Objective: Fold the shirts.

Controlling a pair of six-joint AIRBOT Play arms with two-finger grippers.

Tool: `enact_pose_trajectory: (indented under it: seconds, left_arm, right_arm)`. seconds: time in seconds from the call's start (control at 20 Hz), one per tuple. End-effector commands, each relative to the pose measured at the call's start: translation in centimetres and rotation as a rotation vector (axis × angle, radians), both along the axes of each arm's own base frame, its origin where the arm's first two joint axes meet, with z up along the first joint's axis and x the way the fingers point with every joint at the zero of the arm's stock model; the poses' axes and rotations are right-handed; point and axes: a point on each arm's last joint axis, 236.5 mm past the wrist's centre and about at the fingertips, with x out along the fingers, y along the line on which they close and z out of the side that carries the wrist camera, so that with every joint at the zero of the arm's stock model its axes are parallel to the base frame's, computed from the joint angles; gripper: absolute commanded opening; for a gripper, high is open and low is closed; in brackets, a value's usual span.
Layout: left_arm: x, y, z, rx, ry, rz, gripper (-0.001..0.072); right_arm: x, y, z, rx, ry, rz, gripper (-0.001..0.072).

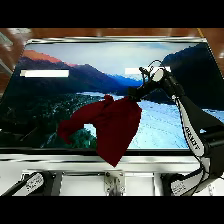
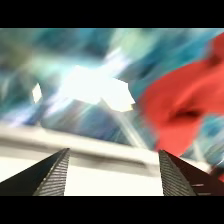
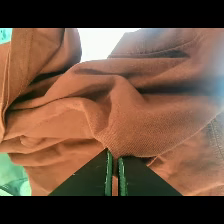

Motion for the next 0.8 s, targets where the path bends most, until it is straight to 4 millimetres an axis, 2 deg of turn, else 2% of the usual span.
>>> enact_pose_trajectory:
  seconds: [0.0,0.15,0.25,0.4,0.6,0.75]
  left_arm:
    - [-5.0,-0.1,-1.0,-0.066,0.146,0.040,0.0663]
    - [-6.1,-6.4,-3.5,-0.263,0.134,0.056,0.0662]
    - [-5.6,-9.1,-4.3,-0.331,0.089,0.066,0.0661]
    - [-3.9,-10.5,-4.3,-0.333,0.038,0.062,0.0661]
    - [-3.0,-12.1,-5.2,-0.265,0.024,0.028,0.0660]
    - [-2.1,-14.0,-5.3,-0.253,-0.008,0.000,0.0660]
  right_arm:
    - [-0.1,0.1,-0.1,0.000,0.003,0.004,0.0063]
    - [-0.1,0.0,-0.1,0.000,0.003,0.003,0.0064]
    - [-0.1,0.0,-0.1,-0.001,0.002,0.006,0.0063]
    - [-0.1,0.0,-0.1,-0.001,0.002,0.006,0.0063]
    - [-0.1,-0.1,-0.2,-0.009,-0.003,0.013,0.0064]
    - [-0.1,-0.1,-0.2,-0.010,-0.003,0.014,0.0063]
